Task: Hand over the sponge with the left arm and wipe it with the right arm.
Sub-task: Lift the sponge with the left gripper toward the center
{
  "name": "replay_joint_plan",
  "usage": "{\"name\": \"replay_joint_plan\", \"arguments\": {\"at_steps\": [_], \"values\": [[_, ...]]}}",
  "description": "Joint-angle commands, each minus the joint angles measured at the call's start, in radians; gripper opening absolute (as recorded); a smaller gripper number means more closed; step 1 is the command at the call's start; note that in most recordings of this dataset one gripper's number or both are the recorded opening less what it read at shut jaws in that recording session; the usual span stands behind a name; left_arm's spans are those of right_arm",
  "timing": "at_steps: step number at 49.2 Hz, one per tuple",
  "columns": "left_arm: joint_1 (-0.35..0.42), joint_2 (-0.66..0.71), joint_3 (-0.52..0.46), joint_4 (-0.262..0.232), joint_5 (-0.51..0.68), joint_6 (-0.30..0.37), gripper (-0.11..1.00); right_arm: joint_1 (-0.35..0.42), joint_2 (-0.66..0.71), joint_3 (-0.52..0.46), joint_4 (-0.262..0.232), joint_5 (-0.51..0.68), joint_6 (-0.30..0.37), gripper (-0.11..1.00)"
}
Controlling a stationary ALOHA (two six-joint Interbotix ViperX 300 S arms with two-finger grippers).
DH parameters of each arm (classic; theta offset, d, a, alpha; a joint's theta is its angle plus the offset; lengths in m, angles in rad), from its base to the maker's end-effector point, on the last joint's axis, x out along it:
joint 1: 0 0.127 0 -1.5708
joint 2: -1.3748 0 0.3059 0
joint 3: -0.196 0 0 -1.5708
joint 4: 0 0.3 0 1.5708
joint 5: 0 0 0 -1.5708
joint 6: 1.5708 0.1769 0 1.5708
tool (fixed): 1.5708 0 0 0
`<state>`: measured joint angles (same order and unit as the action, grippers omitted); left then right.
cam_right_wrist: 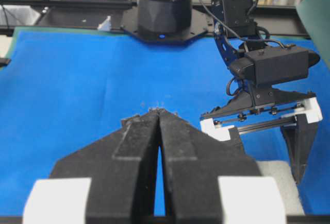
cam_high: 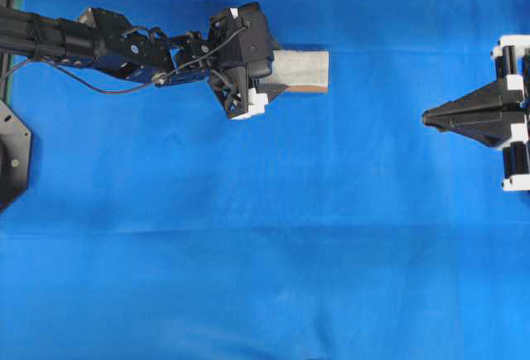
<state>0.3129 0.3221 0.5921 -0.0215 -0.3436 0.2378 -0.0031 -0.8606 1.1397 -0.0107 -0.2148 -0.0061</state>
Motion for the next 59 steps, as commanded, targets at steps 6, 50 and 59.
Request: {"name": "replay_joint_plan", "arguments": {"at_steps": [6,50,59], "values": [[0.005,-0.017,-0.02,-0.002,0.017,0.0,0.86,0.002,0.003,-0.012,-0.002,-0.005,-0.002,0.0],[-0.15,-0.351,-0.018,-0.008,0.293,-0.153,0.4,-0.028,0.035,-0.009,-0.002,-0.005,0.003,0.0],[-0.219,-0.393,-0.003,-0.008,0.299,-0.249,0.4,-0.032,0.058,-0.012,0.0,-0.005,0.005,0.0]]}}
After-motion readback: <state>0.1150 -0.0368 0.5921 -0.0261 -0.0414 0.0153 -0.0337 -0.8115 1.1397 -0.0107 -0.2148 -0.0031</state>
